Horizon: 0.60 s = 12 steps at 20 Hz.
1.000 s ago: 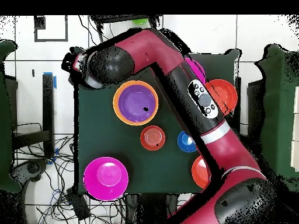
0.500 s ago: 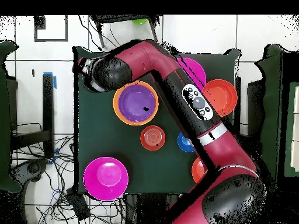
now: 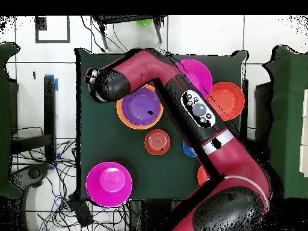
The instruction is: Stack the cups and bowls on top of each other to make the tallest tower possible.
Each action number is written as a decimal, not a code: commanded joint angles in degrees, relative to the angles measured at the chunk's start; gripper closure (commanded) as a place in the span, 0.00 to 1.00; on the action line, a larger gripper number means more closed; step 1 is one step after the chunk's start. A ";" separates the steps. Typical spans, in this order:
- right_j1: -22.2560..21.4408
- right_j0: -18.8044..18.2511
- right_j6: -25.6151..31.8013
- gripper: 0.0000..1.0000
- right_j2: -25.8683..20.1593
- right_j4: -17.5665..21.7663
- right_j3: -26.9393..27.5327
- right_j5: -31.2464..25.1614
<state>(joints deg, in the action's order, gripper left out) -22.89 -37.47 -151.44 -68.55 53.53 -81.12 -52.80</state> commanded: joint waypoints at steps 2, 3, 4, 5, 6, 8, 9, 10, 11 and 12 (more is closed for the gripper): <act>-7.70 5.02 -8.96 0.00 11.07 -2.13 -9.32 0.77; -8.20 5.50 -9.44 0.00 11.38 -3.21 -9.82 0.81; -8.69 5.98 -9.92 0.00 11.68 -4.29 -10.31 0.86; -9.12 6.58 -10.54 0.00 12.12 -5.12 -10.81 1.24; -9.55 7.17 -11.16 0.00 12.55 -5.95 -11.32 1.62; -10.11 8.57 -12.77 0.00 13.81 -7.53 -12.59 2.89; -10.49 9.58 -13.93 0.00 14.78 -7.58 -13.33 4.03; -10.57 10.38 -14.47 0.00 15.79 -7.72 -13.53 4.71; -10.97 11.69 -15.90 0.00 17.33 -7.44 -14.16 5.70; -11.08 12.69 -16.46 0.00 18.58 -7.23 -14.29 6.50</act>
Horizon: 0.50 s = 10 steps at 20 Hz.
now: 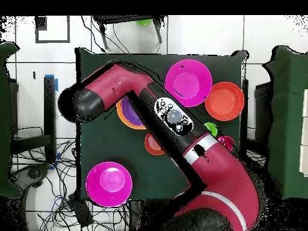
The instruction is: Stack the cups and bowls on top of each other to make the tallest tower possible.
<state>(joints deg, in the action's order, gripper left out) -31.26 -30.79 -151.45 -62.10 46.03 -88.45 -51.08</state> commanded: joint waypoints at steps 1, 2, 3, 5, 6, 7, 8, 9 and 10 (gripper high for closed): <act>-3.04 7.68 -18.01 0.00 14.05 1.28 -7.22 5.86; -3.37 9.34 -19.57 0.00 15.98 2.29 -7.48 6.95; -3.71 11.01 -21.13 0.00 17.90 3.30 -7.74 8.04; -3.63 14.41 -24.22 0.00 21.61 4.86 -7.79 10.39; -3.58 16.26 -25.92 0.00 23.66 5.75 -7.85 11.71; -3.35 18.34 -27.92 0.00 25.91 6.58 -7.83 12.83; -3.10 19.67 -28.71 0.00 27.48 6.73 -7.76 14.04; -2.55 21.45 -30.16 0.00 29.53 7.15 -7.67 15.30; -2.11 22.62 -30.68 0.00 30.98 6.91 -7.58 16.12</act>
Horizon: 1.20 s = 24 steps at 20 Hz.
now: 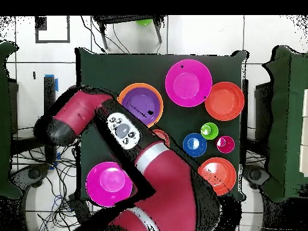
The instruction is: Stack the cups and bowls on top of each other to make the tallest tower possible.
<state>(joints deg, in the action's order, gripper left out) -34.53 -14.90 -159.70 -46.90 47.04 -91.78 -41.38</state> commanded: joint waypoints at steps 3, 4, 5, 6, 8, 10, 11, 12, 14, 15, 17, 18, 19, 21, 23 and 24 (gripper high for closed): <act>1.73 9.49 -22.07 0.00 19.26 4.23 -4.61 6.83; 1.69 10.19 -21.83 0.00 20.18 3.30 -5.06 6.81; 1.00 10.86 -21.85 0.00 20.92 2.48 -5.99 6.82; 0.42 11.40 -21.64 0.00 21.59 1.78 -6.46 6.83; -1.23 11.69 -20.52 0.00 21.91 -0.56 -8.09 6.08; -2.75 11.78 -19.35 0.00 21.88 -2.43 -9.41 5.23; -3.56 12.27 -19.19 0.00 22.26 -3.15 -10.04 5.13; -3.93 12.57 -19.02 0.00 22.59 -3.72 -10.29 5.21; -4.70 13.74 -19.53 0.00 23.72 -4.37 -11.03 5.88; -5.21 14.30 -19.81 0.00 24.28 -4.62 -11.50 6.31; -5.74 14.68 -19.26 0.00 24.78 -5.58 -12.08 6.66; -6.15 14.89 -19.07 0.00 25.04 -6.09 -12.51 6.82; -6.52 15.12 -18.88 0.00 25.32 -6.61 -12.91 6.92; -6.30 15.60 -18.82 0.00 26.17 -6.89 -13.06 7.92; -5.99 16.27 -18.96 0.00 27.19 -7.01 -13.28 8.91; -5.65 16.73 -19.15 0.00 27.92 -6.86 -13.20 9.61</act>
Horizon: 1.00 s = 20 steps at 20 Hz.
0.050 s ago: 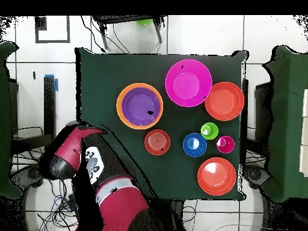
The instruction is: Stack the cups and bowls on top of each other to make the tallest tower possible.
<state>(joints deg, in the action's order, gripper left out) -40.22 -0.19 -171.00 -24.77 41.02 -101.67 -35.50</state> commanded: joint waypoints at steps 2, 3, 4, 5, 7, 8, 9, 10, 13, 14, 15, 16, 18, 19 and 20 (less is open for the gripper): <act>0.79 2.68 -7.93 0.00 6.99 -0.66 -3.09 5.03; 1.65 2.90 -7.99 0.00 7.59 -0.41 -2.84 5.86; 2.23 3.32 -8.18 0.00 8.22 -0.23 -2.66 6.61; 2.81 3.74 -8.37 0.00 8.86 -0.05 -2.49 7.36; 3.50 4.62 -8.68 0.00 9.98 -0.21 -2.53 8.50; 3.68 4.89 -8.66 0.00 10.37 -0.53 -2.63 8.88; 3.86 5.15 -8.63 0.00 10.77 -0.85 -2.73 9.26; 4.04 5.42 -8.61 0.00 11.16 -1.17 -2.83 9.63; 2.86 5.48 -6.99 0.00 11.76 -3.04 -3.98 9.51; 2.32 5.24 -6.24 0.00 11.72 -3.74 -4.49 9.31; 1.75 4.78 -5.37 0.00 11.47 -4.53 -5.16 9.02; 1.51 4.73 -4.90 0.00 11.64 -4.88 -5.32 8.98; 0.62 4.36 -3.66 0.00 11.71 -5.74 -6.10 8.68; 0.17 4.19 -3.04 0.00 11.74 -6.16 -6.46 8.48; -0.35 4.04 -2.53 0.00 11.73 -6.60 -6.88 8.29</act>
<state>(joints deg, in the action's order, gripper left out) -41.07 4.52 -171.00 -14.06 36.69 -104.37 -27.89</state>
